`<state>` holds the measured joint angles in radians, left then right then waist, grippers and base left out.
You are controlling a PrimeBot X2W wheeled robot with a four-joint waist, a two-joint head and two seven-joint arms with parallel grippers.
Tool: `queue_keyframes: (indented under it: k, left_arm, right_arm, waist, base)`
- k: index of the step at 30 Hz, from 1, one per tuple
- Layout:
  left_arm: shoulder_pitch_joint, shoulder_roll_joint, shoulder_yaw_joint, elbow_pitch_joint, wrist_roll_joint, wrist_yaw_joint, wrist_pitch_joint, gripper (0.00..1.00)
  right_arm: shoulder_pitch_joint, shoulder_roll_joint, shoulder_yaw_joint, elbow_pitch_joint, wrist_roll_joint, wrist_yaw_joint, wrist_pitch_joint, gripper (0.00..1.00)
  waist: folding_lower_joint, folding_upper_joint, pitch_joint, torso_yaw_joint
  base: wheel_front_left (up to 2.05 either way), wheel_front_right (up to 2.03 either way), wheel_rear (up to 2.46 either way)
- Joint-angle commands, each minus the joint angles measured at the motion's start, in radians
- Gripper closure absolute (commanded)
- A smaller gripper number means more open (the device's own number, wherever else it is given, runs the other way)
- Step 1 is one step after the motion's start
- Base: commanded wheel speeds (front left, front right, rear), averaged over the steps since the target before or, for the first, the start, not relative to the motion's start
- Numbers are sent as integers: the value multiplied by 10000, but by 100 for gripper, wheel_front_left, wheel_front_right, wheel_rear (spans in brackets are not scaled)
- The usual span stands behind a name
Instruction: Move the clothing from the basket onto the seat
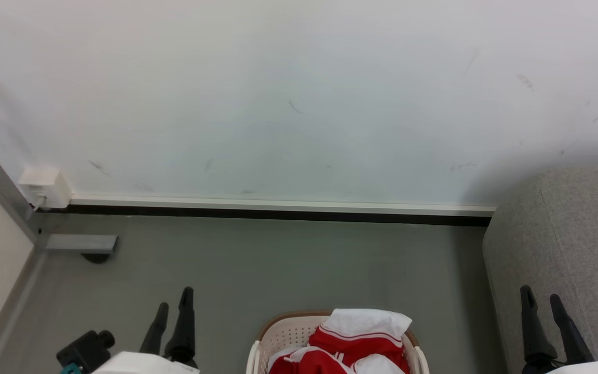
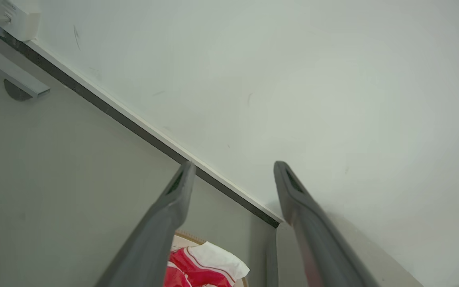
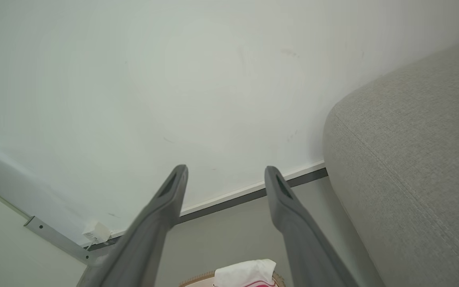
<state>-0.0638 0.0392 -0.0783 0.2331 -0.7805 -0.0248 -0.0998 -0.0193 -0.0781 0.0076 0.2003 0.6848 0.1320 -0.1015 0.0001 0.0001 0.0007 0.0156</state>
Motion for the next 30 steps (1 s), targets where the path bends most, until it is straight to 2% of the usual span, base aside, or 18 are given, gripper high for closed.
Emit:
queue_keyframes:
  k: [1,30]
  left_arm:
    - [-75,92,-52,-153,421,35,-145,0]
    - [171,119,-204,-62,3796,269,-900,0]
  right_arm:
    - [-71,-126,35,-136,-314,-11,-111,0]
    - [157,-240,95,-30,-3301,-16,-882,0]
  waist:
    - [0,-1,-2,3]
    - [0,-1,-49,93]
  base:
    - [0,0,0]
    - [0,0,0]
